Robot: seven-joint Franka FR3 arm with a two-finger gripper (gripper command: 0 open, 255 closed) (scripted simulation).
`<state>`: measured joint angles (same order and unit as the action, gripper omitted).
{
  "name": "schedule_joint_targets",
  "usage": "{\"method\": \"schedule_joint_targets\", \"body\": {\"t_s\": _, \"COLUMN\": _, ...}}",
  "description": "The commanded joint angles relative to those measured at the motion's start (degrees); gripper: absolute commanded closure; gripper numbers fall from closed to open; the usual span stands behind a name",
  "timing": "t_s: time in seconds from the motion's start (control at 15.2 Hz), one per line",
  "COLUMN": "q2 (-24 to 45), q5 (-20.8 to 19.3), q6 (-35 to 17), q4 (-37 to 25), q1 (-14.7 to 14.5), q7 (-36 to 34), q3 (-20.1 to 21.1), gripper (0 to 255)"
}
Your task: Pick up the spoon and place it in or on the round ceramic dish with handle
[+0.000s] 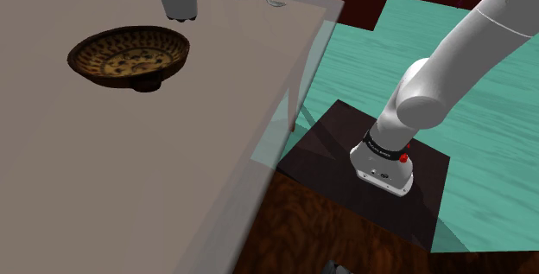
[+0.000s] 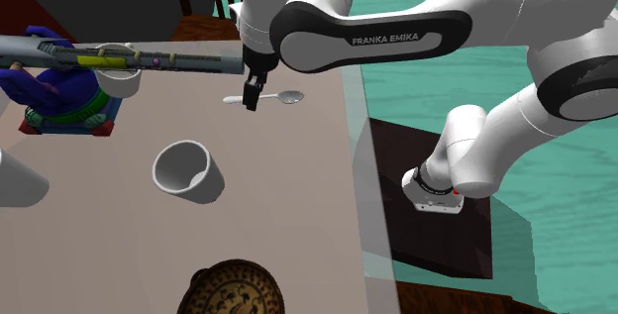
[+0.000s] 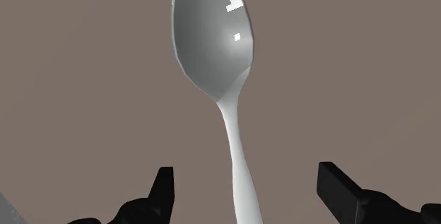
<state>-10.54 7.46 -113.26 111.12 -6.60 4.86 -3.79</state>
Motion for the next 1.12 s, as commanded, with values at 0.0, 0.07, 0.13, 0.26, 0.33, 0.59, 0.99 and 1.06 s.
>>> {"method": "schedule_joint_targets", "body": {"t_s": 0.0, "q2": 0.25, "q5": 0.02, "q6": -0.19, "q4": 0.19, "q1": -0.06, "q7": 0.01, "q3": 0.06, "gripper": 0}}
{"method": "schedule_joint_targets", "body": {"t_s": 0.07, "q2": 0.25, "q5": 0.02, "q6": -0.19, "q4": 0.19, "q1": -0.06, "q7": 0.01, "q3": 0.05, "gripper": 0}}
{"method": "schedule_joint_targets", "body": {"t_s": 0.13, "q2": 0.25, "q5": 0.02, "q6": -0.19, "q4": 0.19, "q1": -0.07, "q7": 0.01, "q3": 0.05, "gripper": 0}}
{"method": "schedule_joint_targets", "body": {"t_s": 0.26, "q2": 0.25, "q5": 0.02, "q6": -0.19, "q4": 0.19, "q1": -0.07, "q7": 0.01, "q3": 0.05, "gripper": 0}}
{"method": "schedule_joint_targets", "body": {"t_s": 0.33, "q2": 0.23, "q5": 0.02, "q6": -0.22, "q4": 0.24, "q1": -0.08, "q7": 0.01, "q3": 0.05, "gripper": 255}}
{"method": "schedule_joint_targets", "body": {"t_s": 0.59, "q2": 0.32, "q5": 0.01, "q6": -0.08, "q4": 0.00, "q1": -0.11, "q7": -0.09, "q3": 0.10, "gripper": 255}}
{"method": "schedule_joint_targets", "body": {"t_s": 0.99, "q2": 0.27, "q5": -0.02, "q6": 0.58, "q4": -0.60, "q1": -0.07, "q7": -0.09, "q3": 0.03, "gripper": 255}}
{"method": "schedule_joint_targets", "body": {"t_s": 1.06, "q2": 0.29, "q5": -0.06, "q6": 1.34, "q4": -1.40, "q1": -0.07, "q7": -0.18, "q3": 0.03, "gripper": 255}}
